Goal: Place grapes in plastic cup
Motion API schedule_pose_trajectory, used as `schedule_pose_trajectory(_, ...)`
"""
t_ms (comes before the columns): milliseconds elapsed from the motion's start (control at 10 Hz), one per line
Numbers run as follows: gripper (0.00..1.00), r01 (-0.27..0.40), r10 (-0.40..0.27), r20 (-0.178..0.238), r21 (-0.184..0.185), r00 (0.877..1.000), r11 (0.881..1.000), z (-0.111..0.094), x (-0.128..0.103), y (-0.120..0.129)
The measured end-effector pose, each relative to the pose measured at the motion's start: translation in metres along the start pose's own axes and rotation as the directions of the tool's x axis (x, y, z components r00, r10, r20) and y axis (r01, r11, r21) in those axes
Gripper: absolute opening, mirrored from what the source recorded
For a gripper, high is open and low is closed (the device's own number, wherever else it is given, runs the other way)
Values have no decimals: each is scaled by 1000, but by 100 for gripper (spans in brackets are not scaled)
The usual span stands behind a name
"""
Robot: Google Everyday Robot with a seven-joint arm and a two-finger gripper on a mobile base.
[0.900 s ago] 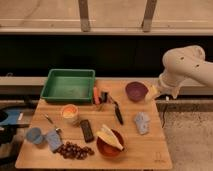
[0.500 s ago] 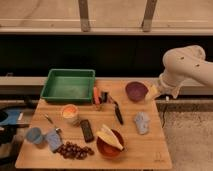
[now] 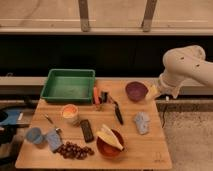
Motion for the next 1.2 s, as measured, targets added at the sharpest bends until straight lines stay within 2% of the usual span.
schedule_pose_trajectory(600, 80, 1, -1, 0, 1, 1000, 1000, 0, 0, 0)
schedule_pose_trajectory(1200, 80, 90, -90, 4, 57, 996, 994, 5, 0, 19)
